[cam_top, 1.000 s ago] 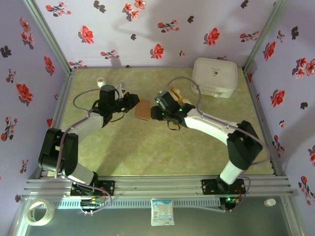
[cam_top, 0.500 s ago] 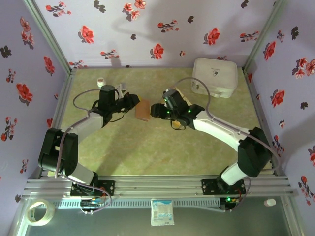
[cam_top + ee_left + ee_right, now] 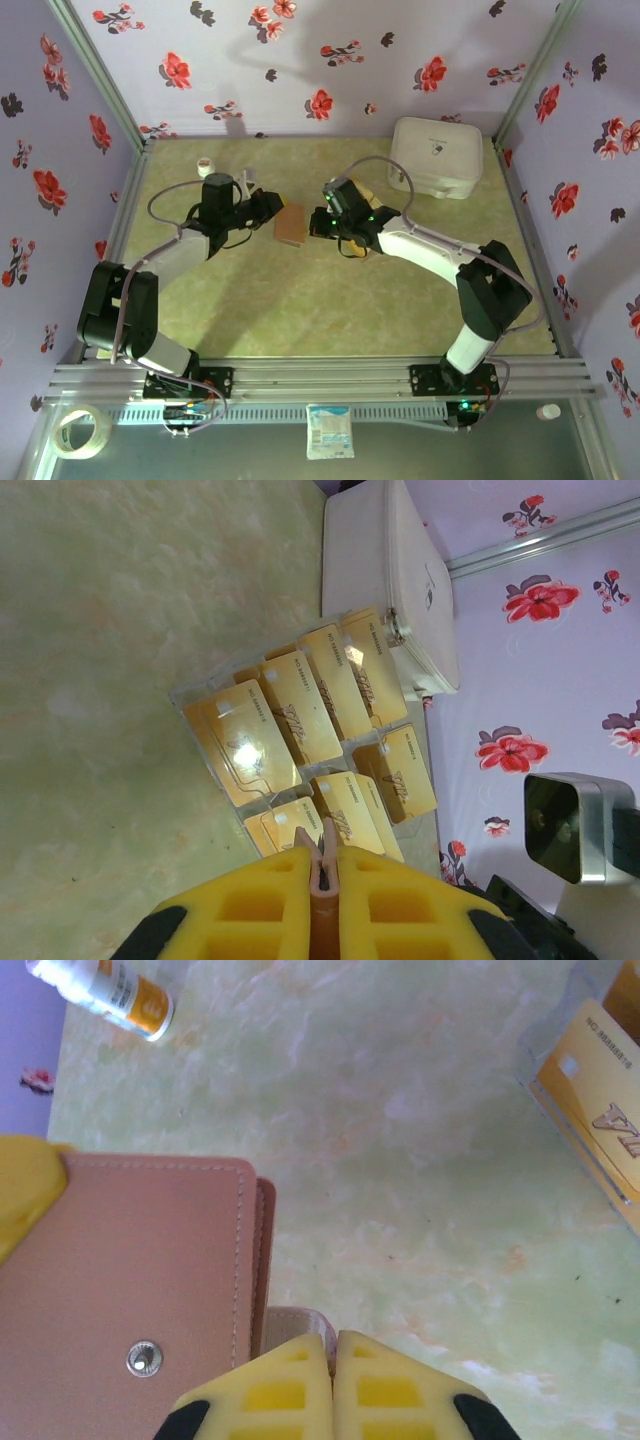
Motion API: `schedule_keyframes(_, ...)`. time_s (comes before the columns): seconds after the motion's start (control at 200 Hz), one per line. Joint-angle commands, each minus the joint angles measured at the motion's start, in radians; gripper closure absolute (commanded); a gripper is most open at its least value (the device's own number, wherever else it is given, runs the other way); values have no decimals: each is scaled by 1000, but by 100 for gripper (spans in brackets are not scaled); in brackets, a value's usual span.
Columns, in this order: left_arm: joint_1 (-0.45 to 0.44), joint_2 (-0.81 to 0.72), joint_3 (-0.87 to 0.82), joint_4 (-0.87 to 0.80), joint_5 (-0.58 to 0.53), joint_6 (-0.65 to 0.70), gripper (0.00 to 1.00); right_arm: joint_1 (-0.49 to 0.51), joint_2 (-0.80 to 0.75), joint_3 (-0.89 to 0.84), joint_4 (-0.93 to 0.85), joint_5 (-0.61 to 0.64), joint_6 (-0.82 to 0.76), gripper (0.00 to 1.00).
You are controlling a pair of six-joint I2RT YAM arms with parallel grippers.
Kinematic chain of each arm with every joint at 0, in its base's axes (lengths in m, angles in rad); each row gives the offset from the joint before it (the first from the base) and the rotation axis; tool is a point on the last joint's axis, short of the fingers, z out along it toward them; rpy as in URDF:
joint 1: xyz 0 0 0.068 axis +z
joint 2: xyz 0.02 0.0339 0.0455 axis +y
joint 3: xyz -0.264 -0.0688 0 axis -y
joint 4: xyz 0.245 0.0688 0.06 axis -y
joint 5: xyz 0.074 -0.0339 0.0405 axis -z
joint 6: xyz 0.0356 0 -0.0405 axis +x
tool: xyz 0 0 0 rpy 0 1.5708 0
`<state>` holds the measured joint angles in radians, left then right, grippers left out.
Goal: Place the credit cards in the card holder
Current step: Open the button on the card holder, then place the card holder at the center of the table.
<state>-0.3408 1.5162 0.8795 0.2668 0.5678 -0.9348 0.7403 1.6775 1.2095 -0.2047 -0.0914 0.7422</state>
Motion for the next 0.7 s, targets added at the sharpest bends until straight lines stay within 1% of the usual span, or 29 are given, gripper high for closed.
schedule_keyframes(0.0, -5, -9, -11, 16, -2, 17, 100, -9, -39, -18, 26, -8, -4, 100)
schedule_keyframes(0.19, -5, 36, -37, 71, -9, -11, 100, -4, -113, -32, 58, -76, 27, 100)
schedule_keyframes(0.21, -5, 41, -38, 78, -11, -13, 91, -2, -118, -31, 60, -81, 30, 100)
schedule_keyframes(0.24, -4, 52, -42, 86, -11, -16, 80, -1, -127, -31, 62, -90, 36, 100)
schedule_keyframes(0.29, -5, 69, -50, 105, -11, -26, 68, 4, -139, -31, 65, -101, 46, 100)
schedule_keyframes(0.325, -6, 81, -58, 123, -10, -39, 58, 9, -145, -30, 68, -107, 54, 100)
schedule_keyframes(0.355, -5, 92, -64, 141, -10, -50, 52, 13, -148, -29, 72, -114, 62, 100)
schedule_keyframes(0.41, -8, 114, -77, 172, -9, -69, 47, 24, -150, -24, 76, -121, 75, 100)
schedule_keyframes(0.52, -21, 167, -95, 248, -7, -107, 43, 49, -126, -28, 110, -138, 110, 100)
schedule_keyframes(0.695, -50, 237, -113, 346, -6, -151, 40, 73, -66, -76, 248, -169, 186, 100)
